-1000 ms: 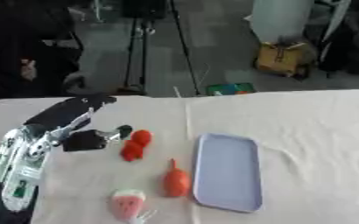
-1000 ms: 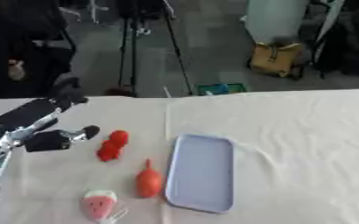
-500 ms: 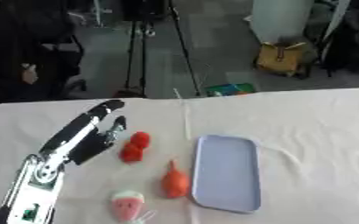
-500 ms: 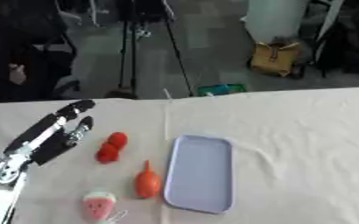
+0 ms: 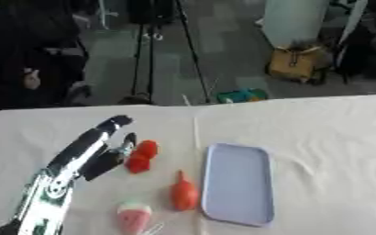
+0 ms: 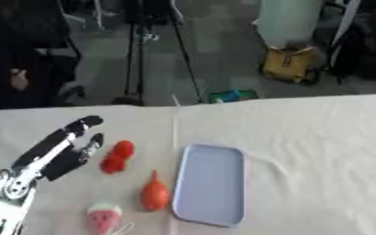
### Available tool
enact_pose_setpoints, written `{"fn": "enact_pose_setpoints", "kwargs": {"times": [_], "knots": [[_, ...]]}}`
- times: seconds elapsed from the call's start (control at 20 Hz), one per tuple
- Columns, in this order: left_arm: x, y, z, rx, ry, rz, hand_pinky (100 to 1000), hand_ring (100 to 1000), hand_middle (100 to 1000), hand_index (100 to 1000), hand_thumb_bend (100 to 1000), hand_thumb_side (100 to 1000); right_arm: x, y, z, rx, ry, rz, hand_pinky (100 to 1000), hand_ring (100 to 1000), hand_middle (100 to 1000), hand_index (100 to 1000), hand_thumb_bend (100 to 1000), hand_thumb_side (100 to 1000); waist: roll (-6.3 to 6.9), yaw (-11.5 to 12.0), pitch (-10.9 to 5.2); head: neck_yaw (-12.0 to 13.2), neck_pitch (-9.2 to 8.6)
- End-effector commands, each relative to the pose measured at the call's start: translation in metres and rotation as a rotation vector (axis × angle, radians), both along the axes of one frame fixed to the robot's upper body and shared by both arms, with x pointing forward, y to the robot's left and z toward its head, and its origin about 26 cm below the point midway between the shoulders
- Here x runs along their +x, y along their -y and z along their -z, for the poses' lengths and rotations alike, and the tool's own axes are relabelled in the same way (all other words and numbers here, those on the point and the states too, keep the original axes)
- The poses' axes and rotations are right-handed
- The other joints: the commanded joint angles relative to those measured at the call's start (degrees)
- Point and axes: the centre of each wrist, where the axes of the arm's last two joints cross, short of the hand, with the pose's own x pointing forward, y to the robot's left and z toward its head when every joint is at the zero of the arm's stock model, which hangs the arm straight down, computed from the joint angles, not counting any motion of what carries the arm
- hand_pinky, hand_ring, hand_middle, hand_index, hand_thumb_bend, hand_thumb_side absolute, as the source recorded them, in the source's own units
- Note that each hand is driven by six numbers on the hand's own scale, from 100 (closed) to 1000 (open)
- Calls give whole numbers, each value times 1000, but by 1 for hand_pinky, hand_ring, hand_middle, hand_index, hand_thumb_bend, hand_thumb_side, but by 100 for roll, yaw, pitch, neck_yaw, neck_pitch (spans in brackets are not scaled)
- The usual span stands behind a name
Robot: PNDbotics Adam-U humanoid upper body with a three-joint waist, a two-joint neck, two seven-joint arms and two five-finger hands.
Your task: Pick up objects on the table and place them in the box.
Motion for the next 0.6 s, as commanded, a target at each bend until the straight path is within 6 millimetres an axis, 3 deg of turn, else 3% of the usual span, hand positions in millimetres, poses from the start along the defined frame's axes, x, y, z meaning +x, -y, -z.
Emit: {"fn": "enact_pose_setpoints", "kwargs": {"times": [0.05, 0.1, 0.2, 0.6], "knots": [[2, 1, -5, 54, 46, -15, 968, 1000, 996, 1000, 268, 994, -1, -1, -9, -25, 22, -8, 755, 824, 760, 752, 100, 944, -29, -17, -83, 35, -54], [3, 1, -3, 65, 43, -16, 979, 1000, 1000, 1000, 333, 998, -1, -1, -9, -25, 22, -8, 756, 824, 759, 747, 100, 944, -29, -21, -81, 40, -56], [6, 1, 1, 80, 31, -17, 984, 1000, 1000, 1000, 378, 1000, -2, -1, -8, -25, 20, -7, 757, 824, 759, 742, 100, 943, -29, -29, -79, 45, -60], [12, -1, 8, 107, -22, 0, 991, 1000, 1000, 1000, 441, 1000, -2, -1, -7, -25, 14, -8, 759, 825, 757, 727, 100, 936, -30, -47, -62, 64, -68]]}}
